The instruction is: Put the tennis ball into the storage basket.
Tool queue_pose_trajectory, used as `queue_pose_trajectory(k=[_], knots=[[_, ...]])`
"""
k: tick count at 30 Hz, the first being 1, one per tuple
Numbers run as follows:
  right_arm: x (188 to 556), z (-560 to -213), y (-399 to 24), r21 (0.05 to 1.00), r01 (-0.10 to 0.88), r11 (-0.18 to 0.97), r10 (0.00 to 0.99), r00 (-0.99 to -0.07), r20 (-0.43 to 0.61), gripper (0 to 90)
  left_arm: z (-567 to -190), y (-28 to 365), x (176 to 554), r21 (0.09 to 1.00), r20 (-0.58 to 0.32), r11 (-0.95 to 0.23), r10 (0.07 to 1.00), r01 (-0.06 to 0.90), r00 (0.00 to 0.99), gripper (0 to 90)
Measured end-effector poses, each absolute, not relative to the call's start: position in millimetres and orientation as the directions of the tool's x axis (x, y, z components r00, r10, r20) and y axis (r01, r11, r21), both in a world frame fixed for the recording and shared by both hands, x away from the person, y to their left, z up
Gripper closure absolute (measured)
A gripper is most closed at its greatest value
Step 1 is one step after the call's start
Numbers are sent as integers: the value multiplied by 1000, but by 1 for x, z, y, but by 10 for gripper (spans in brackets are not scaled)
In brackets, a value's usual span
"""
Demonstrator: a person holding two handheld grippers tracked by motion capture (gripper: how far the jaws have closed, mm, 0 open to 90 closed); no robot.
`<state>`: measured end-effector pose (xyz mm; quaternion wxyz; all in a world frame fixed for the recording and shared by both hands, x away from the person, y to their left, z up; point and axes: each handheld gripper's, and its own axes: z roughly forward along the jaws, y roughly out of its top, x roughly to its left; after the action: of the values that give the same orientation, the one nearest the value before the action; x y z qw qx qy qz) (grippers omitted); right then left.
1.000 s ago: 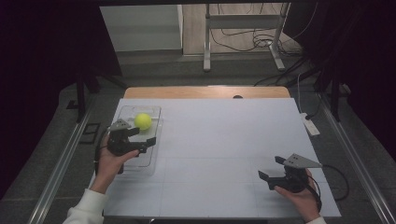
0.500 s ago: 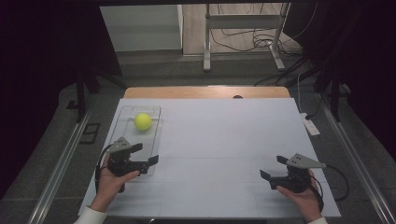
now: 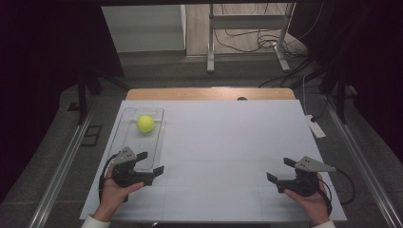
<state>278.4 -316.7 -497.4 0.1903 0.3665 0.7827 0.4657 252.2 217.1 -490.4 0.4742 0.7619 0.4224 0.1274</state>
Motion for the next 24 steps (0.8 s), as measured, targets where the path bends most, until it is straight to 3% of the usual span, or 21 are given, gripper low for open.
queue_pose_trajectory(k=[24], knots=[[279,-496,-316,874,385,297,751,-659,35,93,-495,213,250,826,-209,-202,757,526,619,110]])
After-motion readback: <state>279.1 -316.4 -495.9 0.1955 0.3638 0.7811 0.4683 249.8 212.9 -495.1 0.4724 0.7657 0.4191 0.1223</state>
